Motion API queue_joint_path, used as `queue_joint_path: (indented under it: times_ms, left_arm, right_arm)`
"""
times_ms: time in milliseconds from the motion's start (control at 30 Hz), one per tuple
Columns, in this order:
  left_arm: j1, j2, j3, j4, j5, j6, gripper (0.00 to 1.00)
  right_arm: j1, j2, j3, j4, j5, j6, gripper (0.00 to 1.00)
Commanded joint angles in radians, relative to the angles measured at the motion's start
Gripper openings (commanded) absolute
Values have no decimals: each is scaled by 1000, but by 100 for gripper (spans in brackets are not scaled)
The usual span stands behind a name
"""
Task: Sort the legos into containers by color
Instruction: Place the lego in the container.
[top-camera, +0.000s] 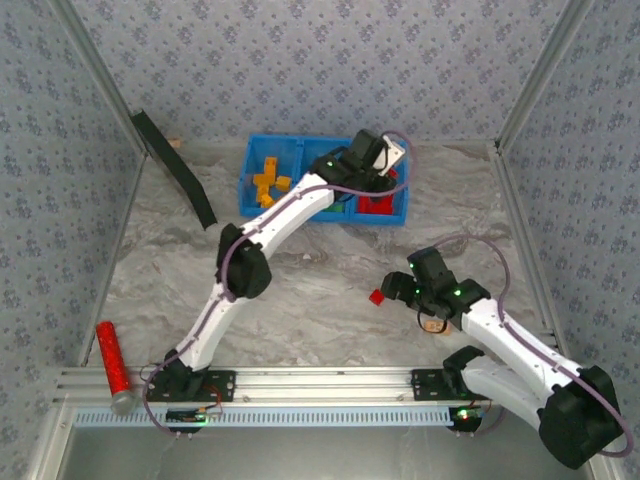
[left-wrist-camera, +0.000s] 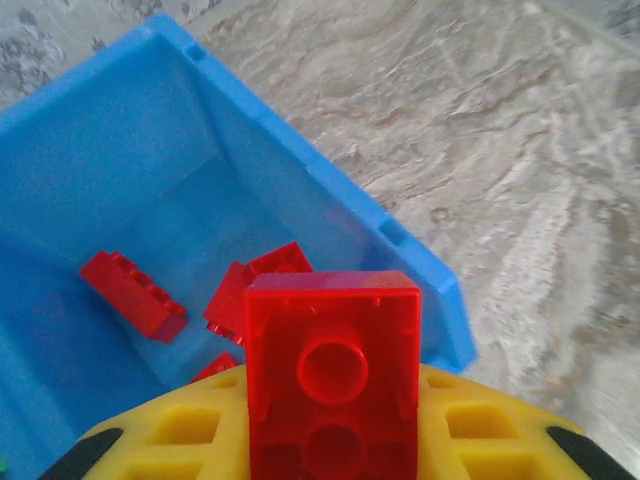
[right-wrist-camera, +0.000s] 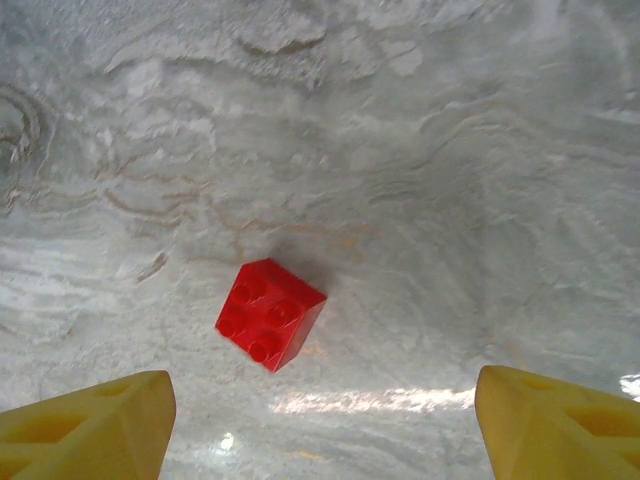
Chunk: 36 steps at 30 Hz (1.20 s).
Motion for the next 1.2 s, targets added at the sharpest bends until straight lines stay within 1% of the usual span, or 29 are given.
queue_joint_path:
  times_ms: [0,167,267,467,767,933,1033,1167]
  left_arm:
    - [-2,67,132,-47,-39,-34,11]
    - [2,109,133,5,-22,-66,12]
    - [8,132,133,17,-6,-92,12]
    - [23,170,130,15,8,-138,11]
    - [28,211,130,17,22,-163,11]
    - [29,220,125,5,26,-161,12]
    - [30,221,120,-4,26,-164,14]
    - [30,214,120,-6,33,-168,24]
  right_arm:
    - [60,-26,-10,-10,44,60,81]
    - [141,-69,-51,-33,89,140,82]
    - [165,-102,-76,-28,106,184,82]
    - [195,-118,-90,-23,119,220,82]
    - [232,-116,-99,-3,151,256,82]
    - [240,-144,-111,-36,165,275,82]
    - [241,-165,-119,-51,171,282,82]
    - [244,-175,-120,-56,181,282,82]
